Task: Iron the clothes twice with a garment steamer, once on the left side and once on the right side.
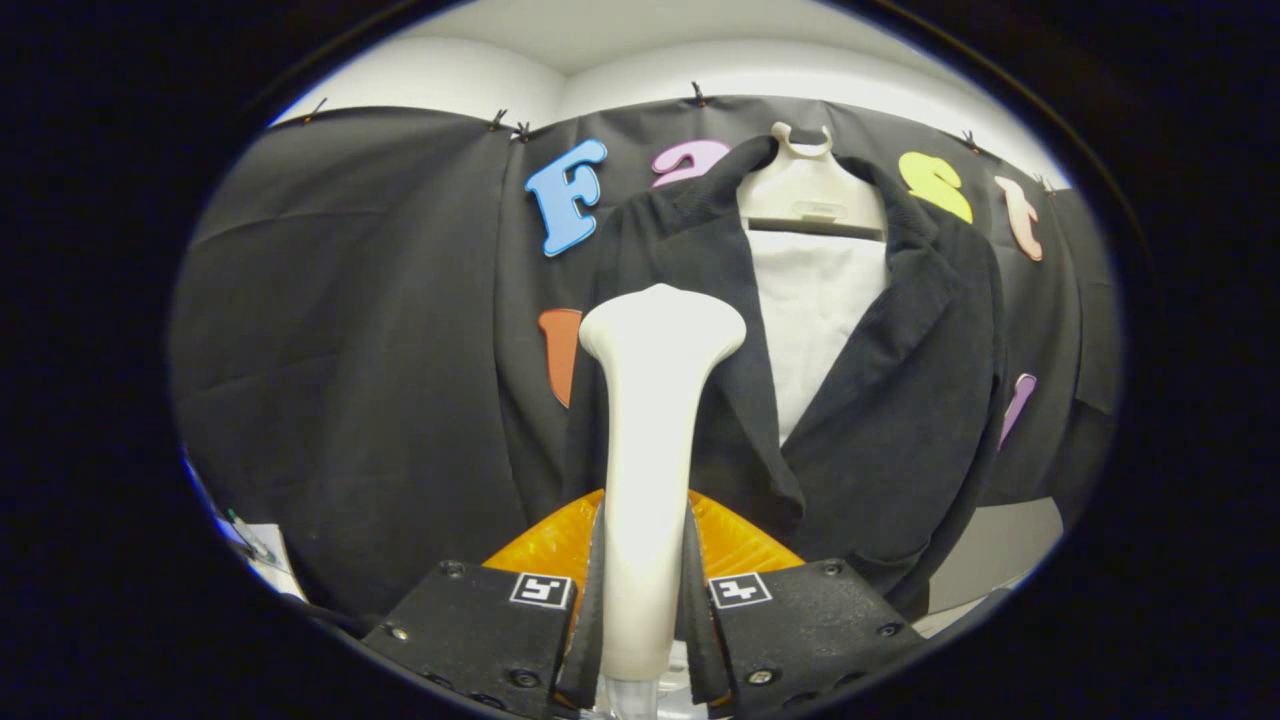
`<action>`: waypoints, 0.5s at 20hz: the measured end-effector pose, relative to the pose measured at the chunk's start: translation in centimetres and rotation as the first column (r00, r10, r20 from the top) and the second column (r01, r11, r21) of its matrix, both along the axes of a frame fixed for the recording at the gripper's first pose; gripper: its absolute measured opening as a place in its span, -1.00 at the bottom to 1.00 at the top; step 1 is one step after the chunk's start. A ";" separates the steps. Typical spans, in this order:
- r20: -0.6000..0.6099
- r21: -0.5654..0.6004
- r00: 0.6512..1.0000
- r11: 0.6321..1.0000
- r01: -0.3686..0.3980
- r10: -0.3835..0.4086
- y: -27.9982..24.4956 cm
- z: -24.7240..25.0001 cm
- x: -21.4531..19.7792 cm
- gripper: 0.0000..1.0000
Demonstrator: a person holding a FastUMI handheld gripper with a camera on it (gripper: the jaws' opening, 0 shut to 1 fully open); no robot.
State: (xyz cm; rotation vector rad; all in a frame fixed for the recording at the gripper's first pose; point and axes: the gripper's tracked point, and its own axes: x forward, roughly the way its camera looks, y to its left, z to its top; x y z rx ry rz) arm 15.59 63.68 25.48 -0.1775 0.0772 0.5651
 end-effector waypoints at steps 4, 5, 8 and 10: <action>-0.026 -0.018 1.000 1.000 0.007 -0.007 -0.6 -1.8 0.1 -0.27; -0.030 -0.023 0.999 1.000 0.009 -0.010 -0.8 -2.2 0.1 -0.26; -0.044 -0.034 0.999 0.999 0.018 -0.019 -1.4 -3.4 0.3 -0.26; -0.057 -0.042 0.998 0.999 0.023 -0.026 -1.9 -4.3 0.4 -0.27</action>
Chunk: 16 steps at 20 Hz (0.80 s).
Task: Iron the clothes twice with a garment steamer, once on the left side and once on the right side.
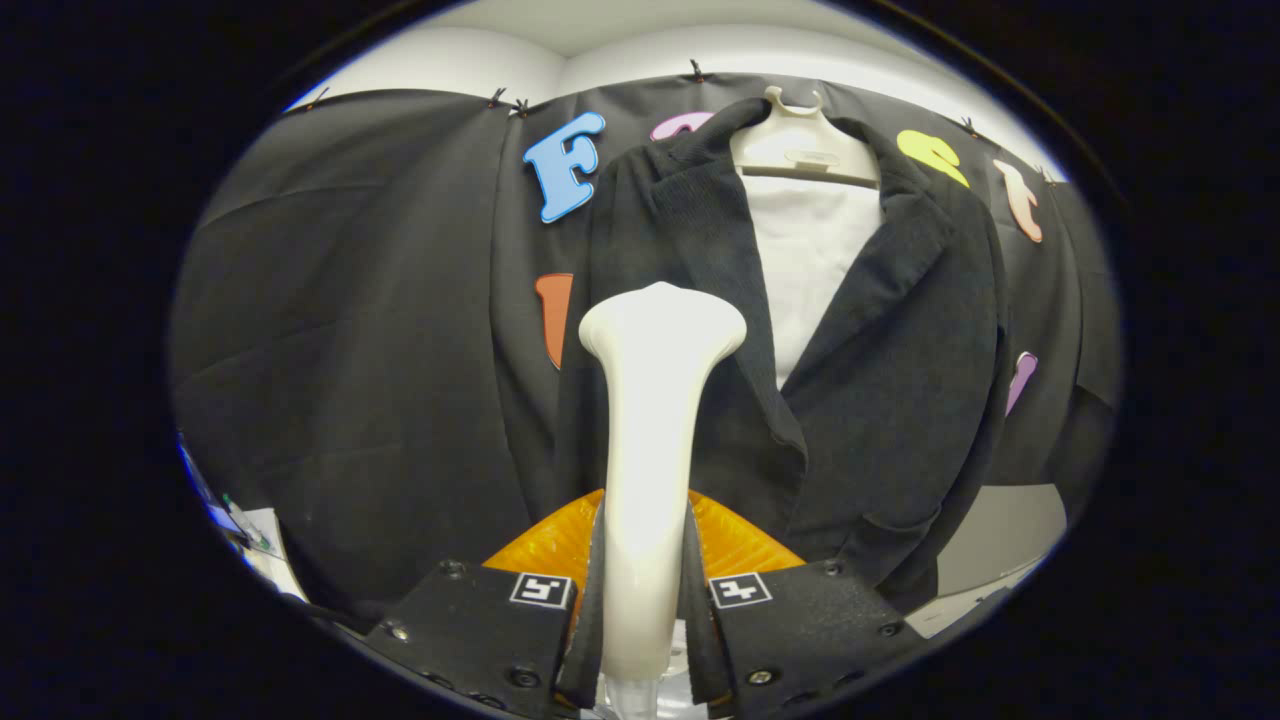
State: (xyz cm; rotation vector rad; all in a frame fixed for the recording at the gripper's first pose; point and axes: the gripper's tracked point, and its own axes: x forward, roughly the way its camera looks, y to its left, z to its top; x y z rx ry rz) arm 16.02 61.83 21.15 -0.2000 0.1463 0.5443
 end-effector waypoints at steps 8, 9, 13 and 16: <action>-0.050 -0.036 0.999 0.999 0.016 -0.018 -1.5 -3.5 0.6 -0.26; -0.059 -0.039 0.998 0.999 0.018 -0.020 -1.6 -4.0 0.7 -0.27; -0.108 -0.046 0.993 0.998 0.035 -0.040 -2.9 -6.8 0.6 -0.26; -0.139 -0.060 0.989 0.997 0.043 -0.051 -3.5 -8.8 0.9 -0.26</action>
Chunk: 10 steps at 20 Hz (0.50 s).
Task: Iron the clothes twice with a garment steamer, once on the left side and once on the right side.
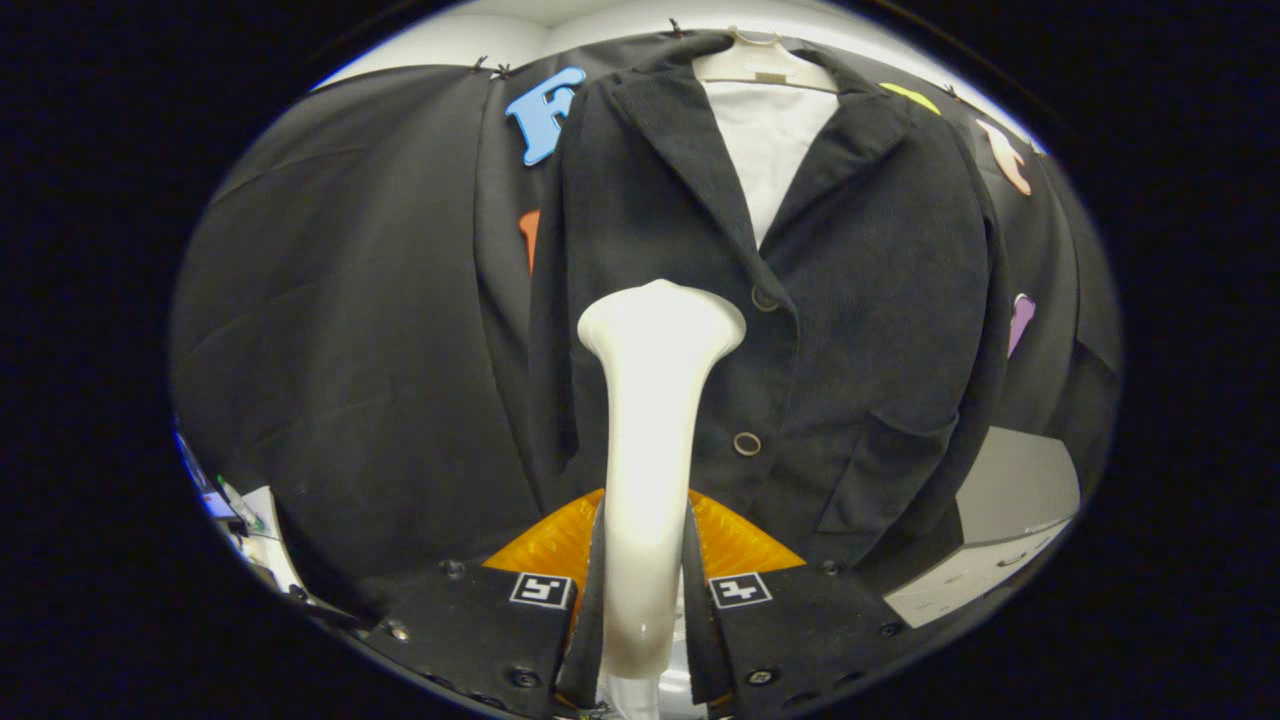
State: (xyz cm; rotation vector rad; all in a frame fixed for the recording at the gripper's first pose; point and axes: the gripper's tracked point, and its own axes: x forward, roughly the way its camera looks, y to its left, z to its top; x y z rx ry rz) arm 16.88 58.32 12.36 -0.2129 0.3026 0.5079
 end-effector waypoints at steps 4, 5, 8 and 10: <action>-0.033 -0.022 0.999 1.000 0.000 -0.001 -0.6 -2.5 0.0 -0.26; -0.038 -0.026 0.999 1.000 0.001 -0.002 -0.7 -3.0 0.0 -0.26; -0.058 -0.045 0.998 0.999 -0.001 -0.001 -0.9 -4.7 0.0 -0.26; -0.073 -0.054 0.997 0.999 -0.002 -0.002 -1.1 -5.8 -0.1 -0.26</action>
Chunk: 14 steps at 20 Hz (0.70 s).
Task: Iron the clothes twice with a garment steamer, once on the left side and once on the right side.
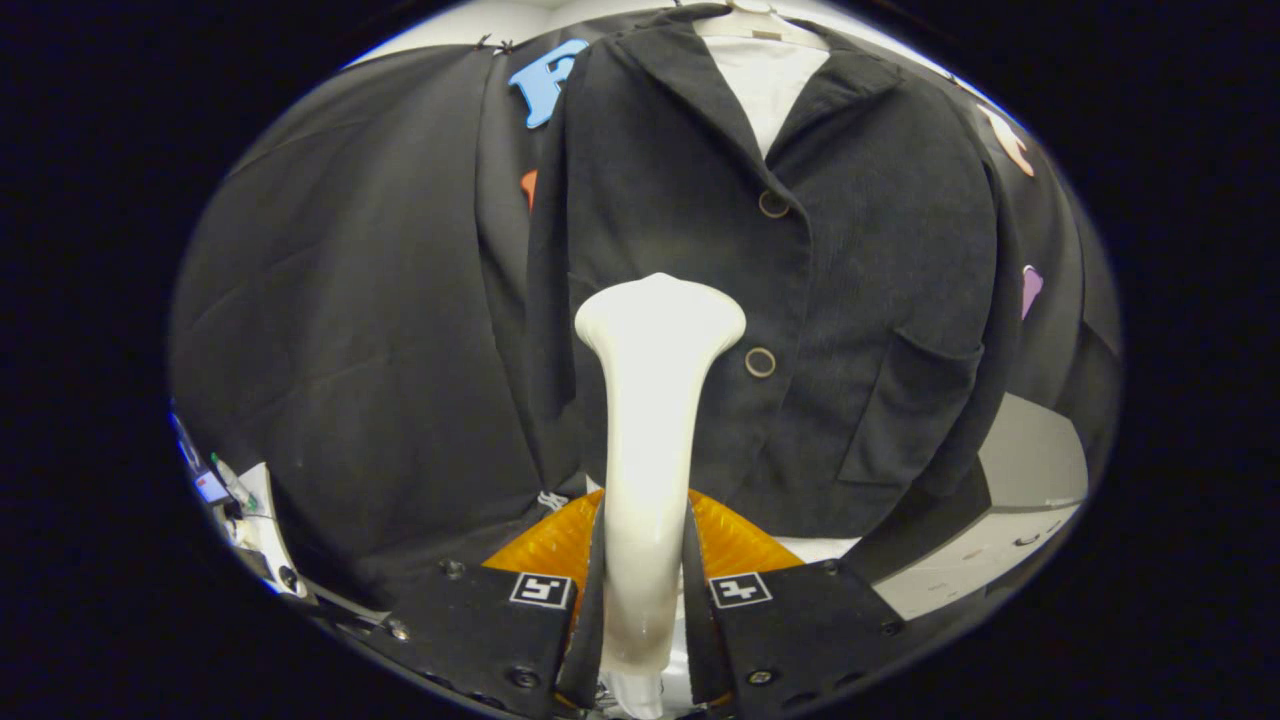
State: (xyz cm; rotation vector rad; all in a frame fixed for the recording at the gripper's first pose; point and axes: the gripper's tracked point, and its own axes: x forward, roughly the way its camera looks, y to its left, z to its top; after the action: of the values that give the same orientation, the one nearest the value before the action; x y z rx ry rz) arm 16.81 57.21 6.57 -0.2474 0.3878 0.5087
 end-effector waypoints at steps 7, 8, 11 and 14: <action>-0.046 -0.035 0.999 0.999 0.006 -0.007 -0.7 -3.1 0.1 -0.27; -0.048 -0.039 0.999 0.999 0.007 -0.009 -0.8 -3.7 0.1 -0.27; -0.070 -0.058 0.997 0.998 0.011 -0.015 -1.5 -5.3 0.0 -0.26; -0.095 -0.071 0.995 0.997 0.018 -0.025 -1.8 -6.8 0.1 -0.27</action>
State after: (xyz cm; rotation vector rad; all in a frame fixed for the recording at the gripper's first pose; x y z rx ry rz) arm 16.91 55.37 -0.21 -0.2873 0.5018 0.4870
